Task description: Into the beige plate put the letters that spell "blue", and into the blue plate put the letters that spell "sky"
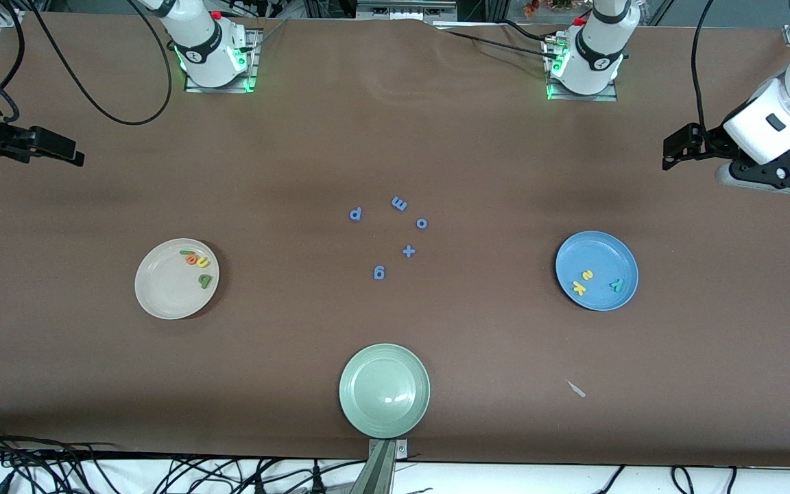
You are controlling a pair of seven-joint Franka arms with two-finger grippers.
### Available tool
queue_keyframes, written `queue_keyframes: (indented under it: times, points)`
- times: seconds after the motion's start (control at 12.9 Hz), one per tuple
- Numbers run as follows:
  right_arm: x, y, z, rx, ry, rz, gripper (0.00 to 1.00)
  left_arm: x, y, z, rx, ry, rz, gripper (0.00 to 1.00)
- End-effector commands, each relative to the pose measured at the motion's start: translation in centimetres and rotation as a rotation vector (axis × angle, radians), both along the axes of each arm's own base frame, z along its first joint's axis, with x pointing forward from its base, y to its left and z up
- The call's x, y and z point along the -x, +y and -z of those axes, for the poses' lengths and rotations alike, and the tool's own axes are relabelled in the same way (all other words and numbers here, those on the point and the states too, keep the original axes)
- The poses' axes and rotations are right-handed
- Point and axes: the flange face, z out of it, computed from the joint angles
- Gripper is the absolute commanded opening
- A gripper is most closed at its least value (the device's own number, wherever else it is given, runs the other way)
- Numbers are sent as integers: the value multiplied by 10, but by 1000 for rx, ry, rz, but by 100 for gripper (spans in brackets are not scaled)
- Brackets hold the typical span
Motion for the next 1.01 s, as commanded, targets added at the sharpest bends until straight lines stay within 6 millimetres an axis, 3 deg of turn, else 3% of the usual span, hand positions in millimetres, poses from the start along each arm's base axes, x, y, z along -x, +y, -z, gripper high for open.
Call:
queue_keyframes:
  times: [0.0,0.93]
  points:
    - [-7,8,-3,41,-5,-28,100,2,2,-7,-25,-4,-2,100]
    - [-17,26,-10,69,-33,-66,100,2,2,-7,-25,-4,-2,100]
